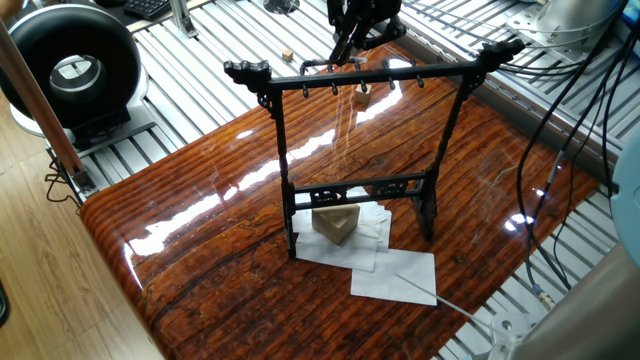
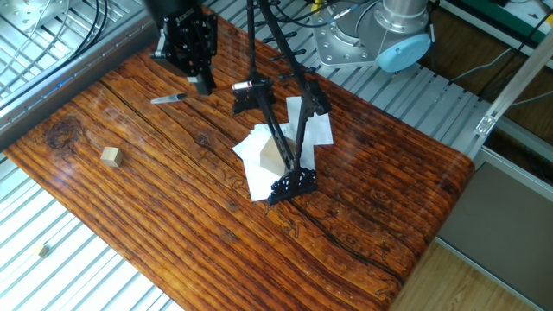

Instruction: Place the brush on the pen rack

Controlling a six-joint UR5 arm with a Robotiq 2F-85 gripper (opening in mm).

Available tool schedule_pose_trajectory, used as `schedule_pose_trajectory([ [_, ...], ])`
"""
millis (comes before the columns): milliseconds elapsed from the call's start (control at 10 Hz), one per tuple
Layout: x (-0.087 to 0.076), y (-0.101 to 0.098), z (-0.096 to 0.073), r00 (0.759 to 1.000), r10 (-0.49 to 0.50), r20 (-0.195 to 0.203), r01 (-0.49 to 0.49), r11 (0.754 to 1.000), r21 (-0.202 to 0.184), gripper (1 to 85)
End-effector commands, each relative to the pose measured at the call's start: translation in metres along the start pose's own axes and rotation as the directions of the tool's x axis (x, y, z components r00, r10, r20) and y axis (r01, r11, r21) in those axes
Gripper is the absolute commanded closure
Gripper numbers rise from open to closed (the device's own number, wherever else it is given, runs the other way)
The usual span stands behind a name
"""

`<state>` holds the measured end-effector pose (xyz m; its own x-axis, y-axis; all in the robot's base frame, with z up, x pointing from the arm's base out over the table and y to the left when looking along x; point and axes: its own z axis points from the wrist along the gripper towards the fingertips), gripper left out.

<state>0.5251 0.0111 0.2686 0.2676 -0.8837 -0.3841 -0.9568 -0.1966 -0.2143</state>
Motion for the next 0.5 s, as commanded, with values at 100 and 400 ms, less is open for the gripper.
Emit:
schedule_pose_trajectory([
  [100, -0.0072, 0.0004, -0.0018, 1.0, -0.003, 0.023, 0.003, 1.0, -0.003, 84.7],
  [400, -0.0074, -0.0002, 0.0004, 1.0, 0.0, 0.018, 0.0, 1.0, -0.002, 84.7],
])
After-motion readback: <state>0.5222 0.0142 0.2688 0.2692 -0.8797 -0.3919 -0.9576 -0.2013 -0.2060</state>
